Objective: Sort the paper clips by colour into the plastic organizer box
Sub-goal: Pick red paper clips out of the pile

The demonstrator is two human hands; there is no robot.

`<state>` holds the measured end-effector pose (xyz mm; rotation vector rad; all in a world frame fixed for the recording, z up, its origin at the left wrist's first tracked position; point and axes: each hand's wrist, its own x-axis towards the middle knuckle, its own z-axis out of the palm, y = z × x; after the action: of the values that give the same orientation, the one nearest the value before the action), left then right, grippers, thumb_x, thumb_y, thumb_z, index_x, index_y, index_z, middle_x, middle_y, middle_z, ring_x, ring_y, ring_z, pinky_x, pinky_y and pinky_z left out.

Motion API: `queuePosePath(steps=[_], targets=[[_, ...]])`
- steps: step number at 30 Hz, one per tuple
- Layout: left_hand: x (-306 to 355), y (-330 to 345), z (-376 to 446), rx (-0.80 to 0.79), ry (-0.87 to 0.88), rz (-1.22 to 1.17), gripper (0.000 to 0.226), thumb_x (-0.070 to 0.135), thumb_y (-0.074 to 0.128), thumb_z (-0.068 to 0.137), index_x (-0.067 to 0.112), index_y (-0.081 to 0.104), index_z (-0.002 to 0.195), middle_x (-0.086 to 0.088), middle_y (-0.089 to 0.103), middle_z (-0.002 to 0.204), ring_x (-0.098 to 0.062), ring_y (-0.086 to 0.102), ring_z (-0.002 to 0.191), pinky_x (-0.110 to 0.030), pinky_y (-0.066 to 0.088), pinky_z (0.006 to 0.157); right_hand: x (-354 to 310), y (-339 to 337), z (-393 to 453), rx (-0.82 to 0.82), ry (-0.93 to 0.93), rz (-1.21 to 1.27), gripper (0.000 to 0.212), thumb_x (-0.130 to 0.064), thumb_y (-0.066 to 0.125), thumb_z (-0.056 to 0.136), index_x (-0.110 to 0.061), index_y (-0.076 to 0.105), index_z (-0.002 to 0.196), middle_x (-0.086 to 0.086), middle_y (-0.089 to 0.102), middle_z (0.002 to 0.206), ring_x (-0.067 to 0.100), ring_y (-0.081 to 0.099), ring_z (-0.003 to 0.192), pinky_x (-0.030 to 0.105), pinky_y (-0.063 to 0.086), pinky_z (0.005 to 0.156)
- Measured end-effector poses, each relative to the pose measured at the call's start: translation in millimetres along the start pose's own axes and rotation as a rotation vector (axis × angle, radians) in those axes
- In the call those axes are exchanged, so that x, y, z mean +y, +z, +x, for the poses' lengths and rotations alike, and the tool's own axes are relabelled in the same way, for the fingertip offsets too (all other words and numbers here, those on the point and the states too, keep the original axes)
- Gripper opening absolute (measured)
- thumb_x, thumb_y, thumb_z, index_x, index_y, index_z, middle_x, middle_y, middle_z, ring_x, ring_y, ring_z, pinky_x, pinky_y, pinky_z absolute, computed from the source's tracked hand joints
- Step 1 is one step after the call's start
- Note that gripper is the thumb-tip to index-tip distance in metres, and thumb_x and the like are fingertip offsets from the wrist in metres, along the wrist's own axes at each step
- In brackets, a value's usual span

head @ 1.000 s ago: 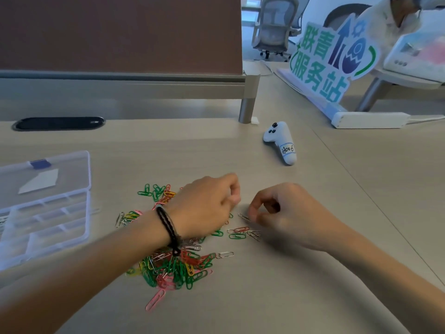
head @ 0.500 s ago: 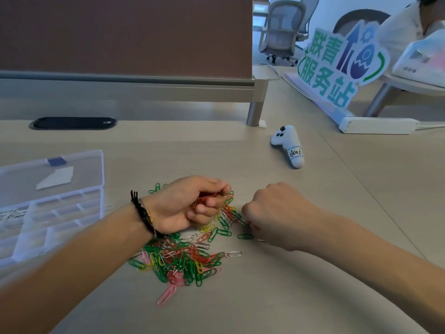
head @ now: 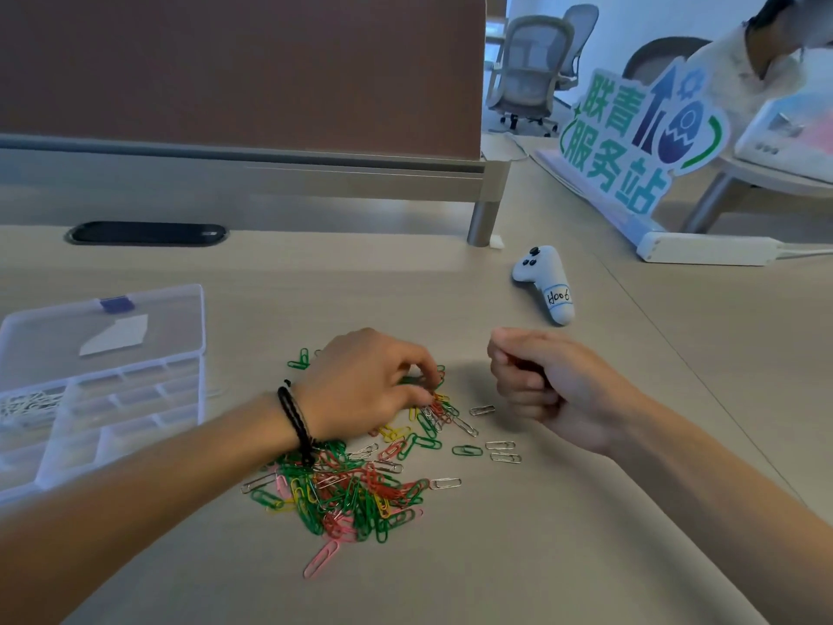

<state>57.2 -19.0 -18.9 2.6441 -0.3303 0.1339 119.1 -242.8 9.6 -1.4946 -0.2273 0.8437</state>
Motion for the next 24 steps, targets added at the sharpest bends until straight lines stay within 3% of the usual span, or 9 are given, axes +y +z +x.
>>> queuePosePath(steps=[4,6,8,10,12,15,18,21,24], targets=[[1.9,2.5,3.3,-0.064,0.084,0.273,0.018,0.046,0.055,0.096,0.039,0.068,0.106,0.014,0.069,0.075,-0.005,0.061,0.072,-0.026,0.038,0.062,-4.9,-2.8,6.2,-0.078,0.059,0.094,0.029,-0.019,0.043,0.101,-0.014,0.048,0.073,0.003,0.034,0.061,0.011,0.011,0.049,0.027,0.006,0.048],[3.6,1.6,3.1,-0.053,0.112,0.278,0.016,0.044,0.051,0.098,0.036,0.064,0.104,0.012,0.063,0.067,-0.006,0.057,0.065,-0.028,0.037,0.06,-6.4,-1.1,14.0,-0.063,0.093,0.044,0.036,-0.024,0.043,0.1,-0.018,0.038,0.064,0.002,0.029,0.061,0.013,0.01,0.051,0.03,0.005,0.05],[4.0,-0.8,1.2,-0.043,0.088,0.081,0.013,0.038,0.046,0.101,0.033,0.056,0.095,0.009,0.052,0.053,-0.008,0.048,0.051,-0.032,0.039,0.055,-7.4,3.9,19.1,0.024,0.032,-0.225,0.047,-0.032,0.048,0.101,-0.02,0.034,0.059,0.001,0.025,0.059,0.016,0.013,0.054,0.03,0.008,0.051],[-1.3,-1.4,0.6,-0.03,-0.027,-0.296,0.021,0.028,0.042,0.104,0.025,0.051,0.085,0.008,0.044,0.051,-0.009,0.038,0.046,-0.031,0.034,0.049,-8.6,11.8,21.6,0.058,-0.124,-0.588,0.049,-0.035,0.055,0.1,-0.013,0.047,0.057,0.0,0.033,0.053,0.015,0.023,0.051,0.024,0.02,0.047],[-6.4,-2.9,0.7,-0.062,-0.156,-0.703,0.029,0.022,0.038,0.105,0.014,0.044,0.077,0.009,0.035,0.054,-0.012,0.028,0.047,-0.025,0.025,0.045,-6.8,18.9,23.0,0.014,-0.258,-0.932,0.035,-0.032,0.063,0.096,-0.016,0.066,0.065,-0.006,0.046,0.052,0.01,0.036,0.05,0.021,0.03,0.05],[-12.3,-6.9,2.0,-0.152,-0.272,-1.188,0.037,0.033,0.038,0.106,0.016,0.038,0.073,0.002,0.024,0.053,-0.013,0.013,0.044,-0.024,0.01,0.04,-0.8,24.9,27.6,0.064,-0.325,-1.301,0.008,-0.03,0.067,0.085,-0.031,0.071,0.079,-0.01,0.05,0.057,0.005,0.045,0.057,0.026,0.034,0.056],[-18.5,-9.7,3.5,-0.221,-0.273,-1.447,0.036,0.036,0.046,0.101,0.017,0.039,0.072,0.004,0.021,0.053,-0.01,0.013,0.043,-0.027,0.007,0.042,2.4,24.7,34.6,0.128,-0.331,-1.402,0.005,-0.036,0.066,0.085,-0.034,0.071,0.085,-0.011,0.049,0.062,0.01,0.046,0.065,0.029,0.036,0.059],[-19.0,-11.3,2.9,-0.262,-0.271,-1.523,0.027,0.027,0.05,0.097,0.013,0.051,0.075,0.004,0.026,0.054,-0.009,0.015,0.044,-0.027,0.01,0.044,-1.7,18.3,36.0,0.199,-0.346,-1.438,0.007,-0.037,0.066,0.086,-0.033,0.072,0.088,-0.01,0.049,0.063,0.015,0.047,0.071,0.03,0.036,0.06],[-19.6,-11.4,3.5,-0.29,-0.274,-1.602,0.022,0.021,0.045,0.097,0.01,0.057,0.082,0.001,0.037,0.056,-0.01,0.016,0.045,-0.027,0.01,0.044,-4.1,18.7,32.3,0.19,-0.381,-1.42,0.007,-0.036,0.067,0.084,-0.033,0.073,0.086,-0.007,0.051,0.062,0.009,0.044,0.064,0.031,0.038,0.058]])
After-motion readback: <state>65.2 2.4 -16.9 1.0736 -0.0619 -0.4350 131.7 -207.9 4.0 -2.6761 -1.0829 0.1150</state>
